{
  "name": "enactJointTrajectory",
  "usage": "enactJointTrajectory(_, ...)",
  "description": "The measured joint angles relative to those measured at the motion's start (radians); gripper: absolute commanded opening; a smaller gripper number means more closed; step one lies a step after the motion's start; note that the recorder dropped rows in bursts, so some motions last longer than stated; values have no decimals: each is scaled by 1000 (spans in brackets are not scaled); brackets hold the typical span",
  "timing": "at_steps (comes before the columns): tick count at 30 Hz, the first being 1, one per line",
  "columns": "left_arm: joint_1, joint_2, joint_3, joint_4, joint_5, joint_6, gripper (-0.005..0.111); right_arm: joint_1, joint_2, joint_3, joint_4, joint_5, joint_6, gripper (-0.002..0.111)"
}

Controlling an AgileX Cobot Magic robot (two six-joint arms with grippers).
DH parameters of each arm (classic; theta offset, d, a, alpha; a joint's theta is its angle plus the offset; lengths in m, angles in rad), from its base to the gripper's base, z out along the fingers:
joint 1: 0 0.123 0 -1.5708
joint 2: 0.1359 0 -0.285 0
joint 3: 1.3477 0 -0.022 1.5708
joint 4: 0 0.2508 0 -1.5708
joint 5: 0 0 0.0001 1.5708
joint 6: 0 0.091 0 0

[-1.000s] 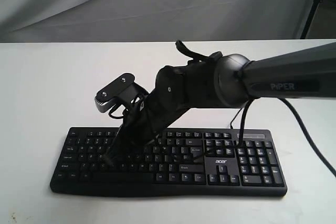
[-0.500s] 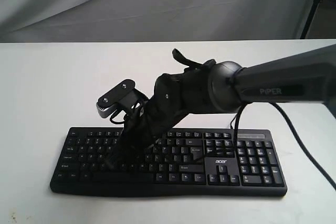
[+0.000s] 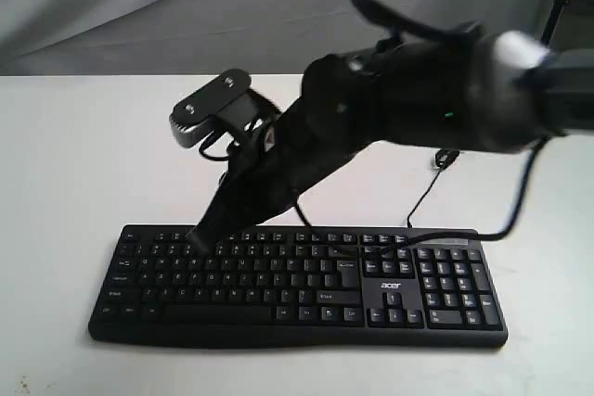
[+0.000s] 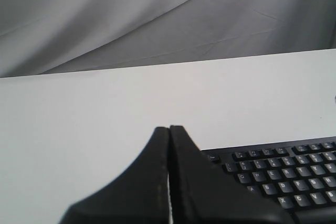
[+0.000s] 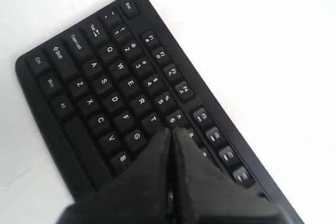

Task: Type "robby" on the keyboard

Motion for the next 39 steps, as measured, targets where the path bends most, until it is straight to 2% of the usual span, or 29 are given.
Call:
enactJointTrajectory(7, 0, 0, 0, 0, 0, 0, 0, 0, -434, 306, -134, -5, 217, 0)
enactJointTrajectory(11, 0, 0, 0, 0, 0, 0, 0, 0, -727, 498, -234, -24, 418, 0)
enactJointTrajectory(14, 0, 0, 0, 0, 0, 0, 0, 0, -844, 583, -327, -39, 537, 0)
enactJointTrajectory(25, 0, 0, 0, 0, 0, 0, 0, -7, -958, 670, -478, -29, 721, 0)
enactJointTrajectory(27, 0, 0, 0, 0, 0, 0, 0, -55, -1028, 689, -485, -19, 727, 0)
enactJointTrajectory(30, 0, 0, 0, 0, 0, 0, 0, -219, -1178, 753, -476, -85, 690, 0)
enactJointTrajectory(33, 0, 0, 0, 0, 0, 0, 0, -428, -1321, 864, -355, -212, 545, 0)
enactJointTrajectory(35, 0, 0, 0, 0, 0, 0, 0, -517, -1415, 953, -261, -242, 478, 0)
enactJointTrajectory(39, 0, 0, 0, 0, 0, 0, 0, -555, -1536, 1081, -197, -250, 450, 0)
